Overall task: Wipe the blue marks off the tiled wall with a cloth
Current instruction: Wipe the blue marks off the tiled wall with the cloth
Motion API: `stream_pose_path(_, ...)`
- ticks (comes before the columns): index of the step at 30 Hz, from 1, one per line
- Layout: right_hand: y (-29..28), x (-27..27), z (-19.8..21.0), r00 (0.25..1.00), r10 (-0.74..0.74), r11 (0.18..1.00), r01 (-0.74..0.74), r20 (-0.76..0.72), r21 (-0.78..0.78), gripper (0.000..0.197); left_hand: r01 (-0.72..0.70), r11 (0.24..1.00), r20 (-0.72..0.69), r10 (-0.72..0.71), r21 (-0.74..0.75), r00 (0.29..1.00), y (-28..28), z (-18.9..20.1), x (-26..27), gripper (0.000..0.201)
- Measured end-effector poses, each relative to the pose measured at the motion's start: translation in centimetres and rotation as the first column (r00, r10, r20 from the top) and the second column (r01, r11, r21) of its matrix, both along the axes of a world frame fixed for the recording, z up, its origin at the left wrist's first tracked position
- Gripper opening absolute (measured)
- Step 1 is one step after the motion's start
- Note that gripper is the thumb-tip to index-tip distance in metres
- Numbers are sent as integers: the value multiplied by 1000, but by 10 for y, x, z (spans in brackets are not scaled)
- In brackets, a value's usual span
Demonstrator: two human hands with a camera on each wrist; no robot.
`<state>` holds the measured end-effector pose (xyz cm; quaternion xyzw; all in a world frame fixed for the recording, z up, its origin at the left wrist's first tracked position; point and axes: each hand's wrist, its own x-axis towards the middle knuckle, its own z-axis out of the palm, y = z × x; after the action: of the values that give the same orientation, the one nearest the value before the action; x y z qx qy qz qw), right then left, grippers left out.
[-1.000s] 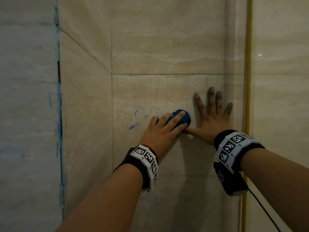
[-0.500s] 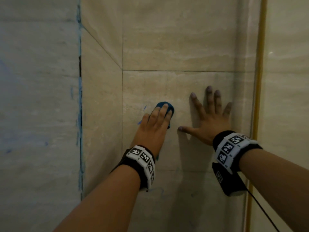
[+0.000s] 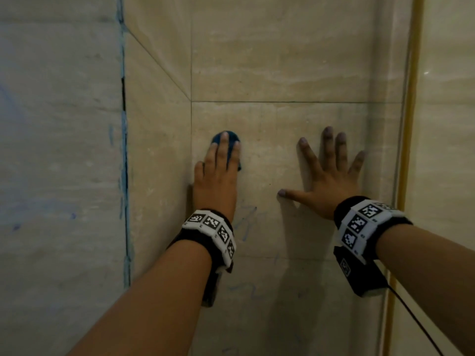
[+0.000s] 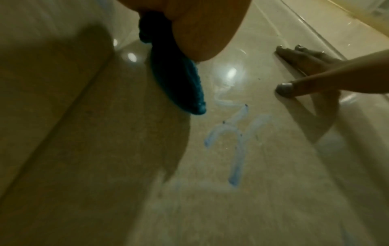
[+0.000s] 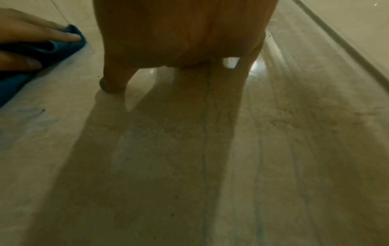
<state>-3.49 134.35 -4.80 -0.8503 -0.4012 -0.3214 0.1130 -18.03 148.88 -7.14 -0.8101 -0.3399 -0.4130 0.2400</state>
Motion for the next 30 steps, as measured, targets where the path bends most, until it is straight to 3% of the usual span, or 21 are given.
stream_pose_path(3,0,0,0,1000,-2,1000,2,-4,-5,112,28,997,86,-21,-76,996,-2,-3,0,82)
stream_pose_path(8,-1,-1,0,1000,4,1000,-4,-2,-4,112,209,978,-12,-210,-20,978,-9,-31,8,82)
stream_pose_path(12,-1,-2,0,1000,1,1000,-1,-4,-9,111,147,988,-131,-152,-49,980,-7,-32,4,85)
stream_pose_path(17,-2,-1,0,1000,5,1000,-5,2,-23,111,73,984,98,-57,-165,994,-2,-22,-2,82)
stream_pose_path(20,-2,-1,0,1000,17,1000,-17,-2,-18,110,80,983,123,-60,-165,991,-5,-22,0,80)
stream_pose_path(26,-1,0,-1,1000,21,1000,-21,5,-9,110,267,964,36,-266,-2,963,-8,-49,10,58)
stream_pose_path(30,-1,1,-3,1000,13,1000,-13,13,-2,109,281,958,-88,-285,-58,954,-9,-46,5,77)
